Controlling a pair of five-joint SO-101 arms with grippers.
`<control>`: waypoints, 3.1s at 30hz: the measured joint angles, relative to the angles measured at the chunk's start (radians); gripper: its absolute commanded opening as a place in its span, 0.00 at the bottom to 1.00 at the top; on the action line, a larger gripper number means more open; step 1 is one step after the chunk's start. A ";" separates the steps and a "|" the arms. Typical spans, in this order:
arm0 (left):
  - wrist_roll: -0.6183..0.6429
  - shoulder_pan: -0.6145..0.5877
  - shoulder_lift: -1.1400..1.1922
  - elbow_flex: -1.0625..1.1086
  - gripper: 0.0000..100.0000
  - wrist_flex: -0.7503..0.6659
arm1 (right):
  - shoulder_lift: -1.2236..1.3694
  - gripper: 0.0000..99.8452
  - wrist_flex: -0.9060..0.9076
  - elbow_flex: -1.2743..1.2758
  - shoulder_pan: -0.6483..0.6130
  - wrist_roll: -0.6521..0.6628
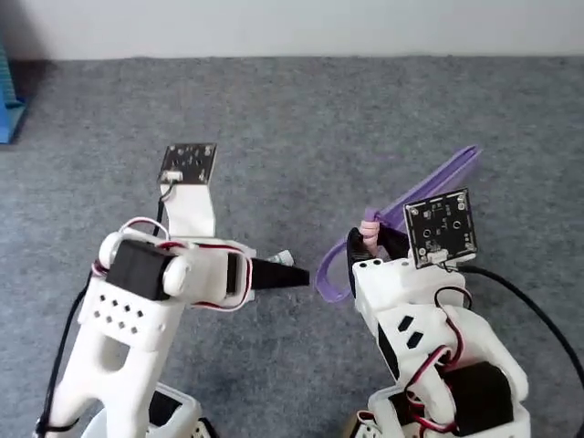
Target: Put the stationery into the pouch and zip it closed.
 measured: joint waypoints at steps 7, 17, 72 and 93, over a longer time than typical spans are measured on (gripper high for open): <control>-0.104 -0.149 0.048 0.140 0.50 -0.081 | 0.000 0.01 0.000 0.014 0.000 0.026; -0.578 -0.333 0.635 -0.112 0.50 -0.031 | 0.000 0.01 -0.006 0.021 0.092 0.026; -0.710 -0.147 1.063 -0.367 0.11 -0.296 | 0.000 0.01 -0.183 0.023 0.124 0.163; -0.638 -0.180 0.709 -0.367 0.01 -0.133 | 0.087 0.01 -0.310 -0.109 0.216 0.026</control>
